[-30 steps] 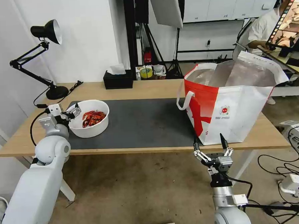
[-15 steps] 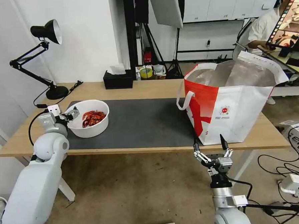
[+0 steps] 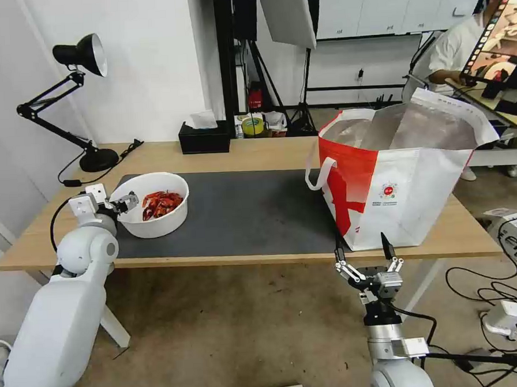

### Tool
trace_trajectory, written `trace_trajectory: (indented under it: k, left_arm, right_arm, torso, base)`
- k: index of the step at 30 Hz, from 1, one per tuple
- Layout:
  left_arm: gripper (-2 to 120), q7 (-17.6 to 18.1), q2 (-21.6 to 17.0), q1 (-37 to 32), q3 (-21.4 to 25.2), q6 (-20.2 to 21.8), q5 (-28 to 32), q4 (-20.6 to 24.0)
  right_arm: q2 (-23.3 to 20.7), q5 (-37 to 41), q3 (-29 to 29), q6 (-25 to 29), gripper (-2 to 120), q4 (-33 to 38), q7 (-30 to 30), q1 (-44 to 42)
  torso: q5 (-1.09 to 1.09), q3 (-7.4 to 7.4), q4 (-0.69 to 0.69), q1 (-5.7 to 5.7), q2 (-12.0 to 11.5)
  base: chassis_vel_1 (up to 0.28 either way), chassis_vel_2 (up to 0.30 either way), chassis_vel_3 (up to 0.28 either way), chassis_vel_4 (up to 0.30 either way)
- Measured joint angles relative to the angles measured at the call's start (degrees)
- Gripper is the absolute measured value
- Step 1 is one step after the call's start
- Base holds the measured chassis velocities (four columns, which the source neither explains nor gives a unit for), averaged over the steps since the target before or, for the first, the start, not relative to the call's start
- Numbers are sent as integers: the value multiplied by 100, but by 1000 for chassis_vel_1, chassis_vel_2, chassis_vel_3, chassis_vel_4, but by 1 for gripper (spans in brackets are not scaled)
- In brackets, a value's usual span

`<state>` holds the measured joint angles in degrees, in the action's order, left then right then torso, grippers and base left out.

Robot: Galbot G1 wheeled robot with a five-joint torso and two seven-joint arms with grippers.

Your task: Pick up the trash from the table and place it into the takeout bag.

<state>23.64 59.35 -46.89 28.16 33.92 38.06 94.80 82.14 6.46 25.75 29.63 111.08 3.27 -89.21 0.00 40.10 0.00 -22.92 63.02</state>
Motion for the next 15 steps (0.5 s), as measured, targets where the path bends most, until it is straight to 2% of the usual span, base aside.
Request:
trace_trajectory:
  k: [4,15]
  left_arm:
    - [100,13,-42,27,5,179,82,5]
    - [100,32,-93,93,-19,340,138,-43]
  right_arm:
    - [1,1,-3,4,100,-3,1,-3]
    - [13,1,-12,12,100,-11,6,-15]
  torso:
    - [0,0,0,0,0]
    - [0,0,0,0,0]
  base:
    - [0,0,0,0]
    - [0,0,0,0]
